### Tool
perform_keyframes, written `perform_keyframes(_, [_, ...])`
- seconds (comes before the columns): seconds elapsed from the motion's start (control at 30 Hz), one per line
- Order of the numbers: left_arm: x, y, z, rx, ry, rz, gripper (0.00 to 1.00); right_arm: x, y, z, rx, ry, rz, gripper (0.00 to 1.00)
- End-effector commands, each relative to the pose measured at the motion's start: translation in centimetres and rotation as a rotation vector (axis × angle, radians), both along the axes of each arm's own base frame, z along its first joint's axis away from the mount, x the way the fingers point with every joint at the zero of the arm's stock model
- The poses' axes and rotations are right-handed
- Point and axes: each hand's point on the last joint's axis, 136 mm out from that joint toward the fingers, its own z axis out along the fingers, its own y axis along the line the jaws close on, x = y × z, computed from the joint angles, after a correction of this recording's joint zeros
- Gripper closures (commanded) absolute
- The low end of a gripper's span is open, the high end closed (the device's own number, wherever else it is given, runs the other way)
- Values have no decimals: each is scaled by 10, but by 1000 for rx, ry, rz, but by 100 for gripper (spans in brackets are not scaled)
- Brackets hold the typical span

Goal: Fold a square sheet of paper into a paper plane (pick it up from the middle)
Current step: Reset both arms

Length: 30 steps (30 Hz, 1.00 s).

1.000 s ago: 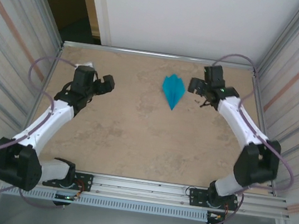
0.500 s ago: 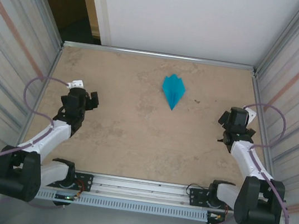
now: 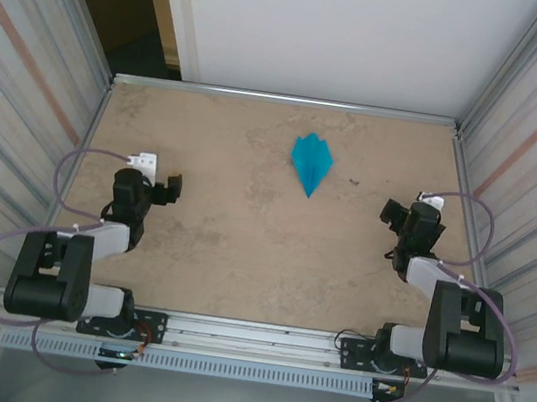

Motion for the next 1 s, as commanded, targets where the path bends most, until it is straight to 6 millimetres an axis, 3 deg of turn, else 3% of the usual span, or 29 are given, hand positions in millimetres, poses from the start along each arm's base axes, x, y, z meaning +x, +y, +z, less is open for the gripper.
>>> perform_keyframes(0.0, [13,-10,9,7,-70,-80,1,17,14,16,-13,-98,108,1])
perform_keyframes(0.33, [24,-8,-11,1,-11,-63,1,30,26,-8,-22,-85,177,1])
perform_keyframes(0.97, [27,-13,-12,34,4,-72,1,32,26,-9,-33,-81,171,1])
